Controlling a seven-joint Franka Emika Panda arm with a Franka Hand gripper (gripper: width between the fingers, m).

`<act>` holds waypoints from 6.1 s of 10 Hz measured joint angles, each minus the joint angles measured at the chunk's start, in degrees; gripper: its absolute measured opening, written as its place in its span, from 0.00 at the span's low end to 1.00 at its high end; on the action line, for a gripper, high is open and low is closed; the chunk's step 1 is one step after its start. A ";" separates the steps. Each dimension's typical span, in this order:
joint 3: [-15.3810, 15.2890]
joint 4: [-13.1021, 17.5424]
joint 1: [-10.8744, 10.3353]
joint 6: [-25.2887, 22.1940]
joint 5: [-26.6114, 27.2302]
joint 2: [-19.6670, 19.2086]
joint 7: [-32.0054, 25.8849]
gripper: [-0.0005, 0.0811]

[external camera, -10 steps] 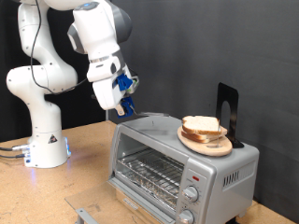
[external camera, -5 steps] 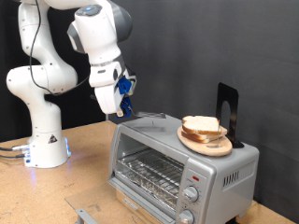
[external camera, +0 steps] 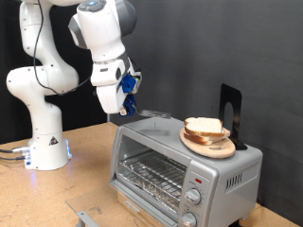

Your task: Make a piece of toast with the oven

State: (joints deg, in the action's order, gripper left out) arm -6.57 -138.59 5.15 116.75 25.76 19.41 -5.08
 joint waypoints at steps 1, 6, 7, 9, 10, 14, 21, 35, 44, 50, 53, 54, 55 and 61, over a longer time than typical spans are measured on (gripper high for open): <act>-0.02 0.46 0.01 0.63 -0.50 -0.57 0.30 0.50; -1.14 3.77 0.00 0.93 -1.49 -4.78 0.73 0.50; -1.52 4.24 0.00 1.19 -1.49 -5.31 0.73 0.50; -2.38 4.96 -0.06 1.37 -1.49 -6.12 0.73 0.50; -2.86 5.17 -0.11 1.38 -1.49 -6.28 0.73 0.50; -3.98 5.67 -0.14 1.51 -1.01 -6.35 0.78 0.50; -3.16 6.67 0.41 1.57 -0.66 -6.94 2.54 0.50; -4.28 12.11 0.81 8.05 -4.97 -16.25 6.99 0.50; -6.99 15.71 0.58 8.46 -5.53 -19.26 11.25 0.50; -7.32 18.79 0.58 8.39 -6.26 -22.49 11.24 0.50; -8.55 18.70 0.48 8.51 -5.70 -22.04 8.63 0.50; -8.93 18.56 0.43 8.51 -5.47 -21.76 8.40 0.50; -9.27 18.37 0.39 8.50 -5.27 -21.42 8.40 0.50; -9.74 15.13 0.37 12.69 -4.15 -19.12 9.87 0.50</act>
State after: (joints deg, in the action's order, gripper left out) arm -16.31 -123.45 5.53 129.44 21.60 0.29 4.80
